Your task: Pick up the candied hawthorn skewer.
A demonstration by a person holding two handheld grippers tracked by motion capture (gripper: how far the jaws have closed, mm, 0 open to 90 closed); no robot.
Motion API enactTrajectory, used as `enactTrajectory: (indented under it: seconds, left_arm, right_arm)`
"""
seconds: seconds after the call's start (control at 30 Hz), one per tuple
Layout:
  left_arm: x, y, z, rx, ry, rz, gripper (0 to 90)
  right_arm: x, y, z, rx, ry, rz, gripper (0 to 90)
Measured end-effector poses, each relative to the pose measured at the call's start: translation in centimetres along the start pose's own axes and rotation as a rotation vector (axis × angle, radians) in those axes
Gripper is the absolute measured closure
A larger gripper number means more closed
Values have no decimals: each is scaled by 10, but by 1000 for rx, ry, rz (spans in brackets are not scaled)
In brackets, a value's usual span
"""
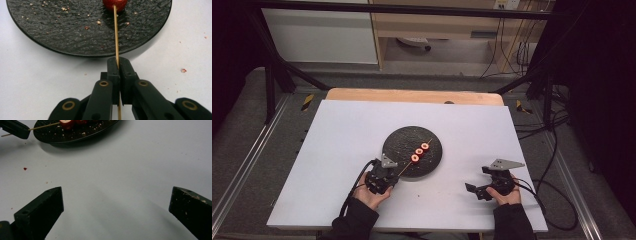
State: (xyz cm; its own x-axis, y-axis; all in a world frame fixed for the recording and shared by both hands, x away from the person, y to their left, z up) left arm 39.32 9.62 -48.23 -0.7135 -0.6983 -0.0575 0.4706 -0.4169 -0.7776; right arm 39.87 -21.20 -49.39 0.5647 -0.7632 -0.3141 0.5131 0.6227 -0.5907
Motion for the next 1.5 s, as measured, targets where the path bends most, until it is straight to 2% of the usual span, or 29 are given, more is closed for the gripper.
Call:
enactTrajectory:
  seconds: [0.2, 0.47, 0.83, 1.0, 1.23, 1.5]
  left_arm:
    - [-1, -4, -1, 36, 11, -5, 878]
    - [-5, -18, -2, 122, 21, -18, 879]
    - [-19, -34, -19, 214, 41, -30, 879]
    - [-23, -41, -28, 256, 47, -53, 879]
    - [-27, -45, -42, 285, 43, -76, 879]
    - [-24, -49, -45, 313, 49, -82, 879]
  right_arm:
    - [0, 0, 0, -1, 0, -2, 5]
    - [0, 0, 0, -1, 0, -5, 5]
    - [-1, 1, 0, -1, 12, -11, 5]
    - [-6, 4, 2, 4, 18, -2, 5]
    - [-16, 9, 6, 10, 10, 11, 5]
    - [-30, 14, 11, 10, 11, 29, 5]
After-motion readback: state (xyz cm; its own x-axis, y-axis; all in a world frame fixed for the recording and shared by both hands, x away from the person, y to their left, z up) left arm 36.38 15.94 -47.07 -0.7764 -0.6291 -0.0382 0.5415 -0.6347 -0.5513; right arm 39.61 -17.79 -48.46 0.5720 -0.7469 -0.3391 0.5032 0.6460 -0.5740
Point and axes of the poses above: each handheld gripper's, and its own axes: y roughly forward along the jaws, z roughly out of its top, x roughly to its right, the point moved 7 cm from there along y, roughly forward along the jaws, and after that the axes turned 10 degrees about y, right-handed, at the moved point
